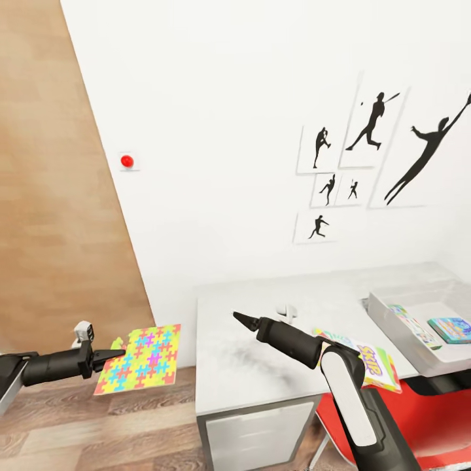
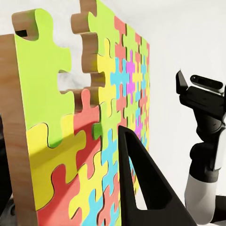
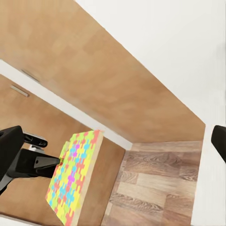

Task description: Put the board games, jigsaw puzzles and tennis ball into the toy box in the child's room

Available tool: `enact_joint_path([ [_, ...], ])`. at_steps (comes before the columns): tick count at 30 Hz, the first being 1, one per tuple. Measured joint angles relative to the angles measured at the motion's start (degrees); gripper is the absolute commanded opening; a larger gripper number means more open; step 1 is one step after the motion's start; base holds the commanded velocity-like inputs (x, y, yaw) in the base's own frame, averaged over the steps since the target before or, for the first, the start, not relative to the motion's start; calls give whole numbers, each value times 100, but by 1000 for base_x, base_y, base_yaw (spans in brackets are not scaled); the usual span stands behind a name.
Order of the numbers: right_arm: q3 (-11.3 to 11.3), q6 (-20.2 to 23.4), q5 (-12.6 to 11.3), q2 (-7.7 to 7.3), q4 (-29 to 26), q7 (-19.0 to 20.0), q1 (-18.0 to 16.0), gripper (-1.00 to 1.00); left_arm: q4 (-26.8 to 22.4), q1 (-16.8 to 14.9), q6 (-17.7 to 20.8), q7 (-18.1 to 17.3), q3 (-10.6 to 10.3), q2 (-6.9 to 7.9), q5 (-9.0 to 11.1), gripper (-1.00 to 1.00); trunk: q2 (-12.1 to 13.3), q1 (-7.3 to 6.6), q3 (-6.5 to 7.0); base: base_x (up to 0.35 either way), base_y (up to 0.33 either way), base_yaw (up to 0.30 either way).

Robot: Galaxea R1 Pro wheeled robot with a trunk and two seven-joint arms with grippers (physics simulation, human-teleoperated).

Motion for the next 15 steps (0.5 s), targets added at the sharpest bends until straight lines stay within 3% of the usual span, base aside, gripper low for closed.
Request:
enact_joint_path([
  [9, 0, -167, 4, -5, 0, 3, 3, 100, 0, 0, 0, 0, 4, 15, 4, -100, 0, 0, 36, 0, 0, -219],
  [15, 9, -234, 13, -8, -7, -17, 2, 100, -8, 2, 0, 0, 15, 16, 4, -100, 0, 0, 54, 0, 0, -78],
])
